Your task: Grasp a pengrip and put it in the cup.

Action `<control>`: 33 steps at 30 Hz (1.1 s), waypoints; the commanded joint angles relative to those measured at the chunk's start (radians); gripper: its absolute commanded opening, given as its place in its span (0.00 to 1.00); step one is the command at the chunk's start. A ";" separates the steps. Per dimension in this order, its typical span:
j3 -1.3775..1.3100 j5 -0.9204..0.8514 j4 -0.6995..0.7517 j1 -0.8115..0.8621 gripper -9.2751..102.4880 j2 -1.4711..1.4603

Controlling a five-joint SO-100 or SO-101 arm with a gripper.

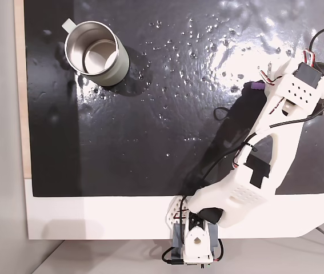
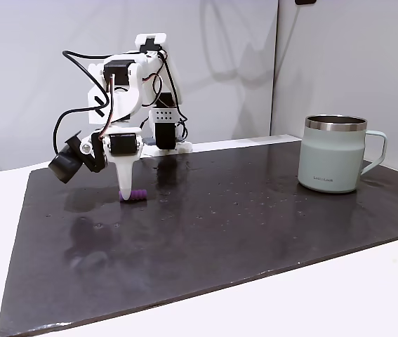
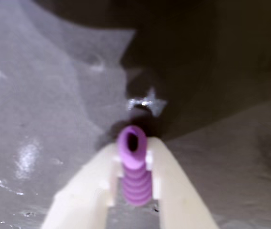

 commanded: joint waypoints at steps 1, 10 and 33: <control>-0.057 0.002 -0.006 -0.008 0.08 0.017; -0.126 0.034 0.144 0.012 0.08 0.272; -0.158 0.155 0.282 -0.241 0.08 0.713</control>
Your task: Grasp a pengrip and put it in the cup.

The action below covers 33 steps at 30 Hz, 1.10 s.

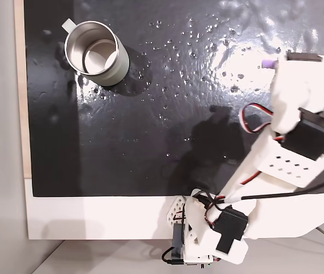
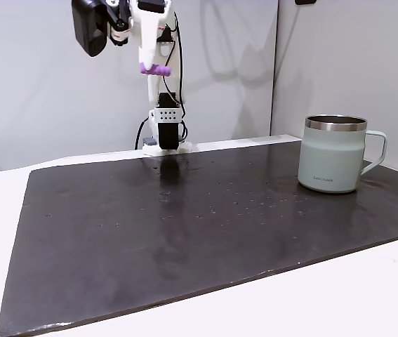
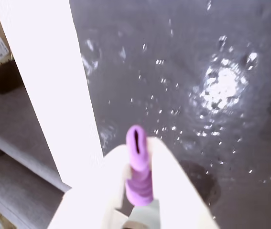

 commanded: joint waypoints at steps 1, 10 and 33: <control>-0.037 0.060 0.005 -0.095 0.08 0.057; -0.124 0.238 -0.003 -0.318 0.08 -0.017; -0.468 0.594 -0.229 -0.838 0.08 -0.506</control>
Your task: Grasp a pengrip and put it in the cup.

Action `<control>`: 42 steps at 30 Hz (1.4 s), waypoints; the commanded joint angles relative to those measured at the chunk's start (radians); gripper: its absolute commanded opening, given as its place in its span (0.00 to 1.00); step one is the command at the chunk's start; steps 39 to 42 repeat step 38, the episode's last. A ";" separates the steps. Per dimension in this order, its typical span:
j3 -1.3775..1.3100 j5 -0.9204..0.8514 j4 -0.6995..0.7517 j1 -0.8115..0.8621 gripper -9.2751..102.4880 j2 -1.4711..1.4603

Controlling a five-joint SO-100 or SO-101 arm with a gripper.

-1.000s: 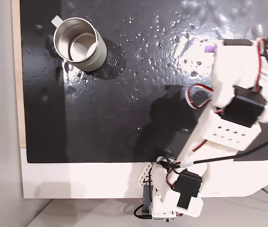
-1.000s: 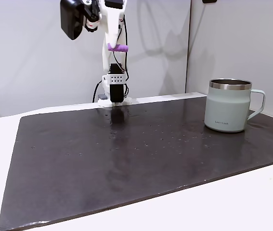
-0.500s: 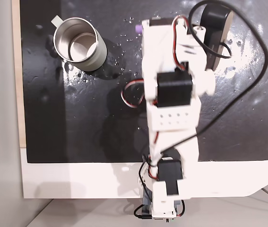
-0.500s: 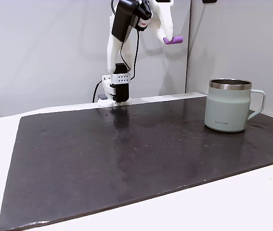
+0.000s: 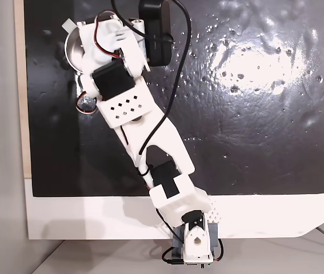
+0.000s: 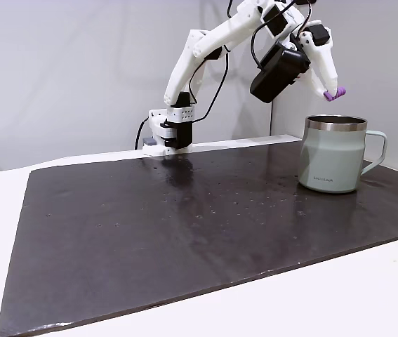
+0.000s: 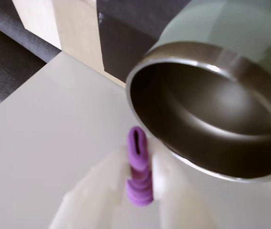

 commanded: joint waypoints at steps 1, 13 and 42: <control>-0.080 0.003 -0.025 -0.044 0.08 0.006; -0.083 -0.005 0.026 -0.037 0.27 0.034; -0.052 -0.014 0.075 -0.072 0.33 0.106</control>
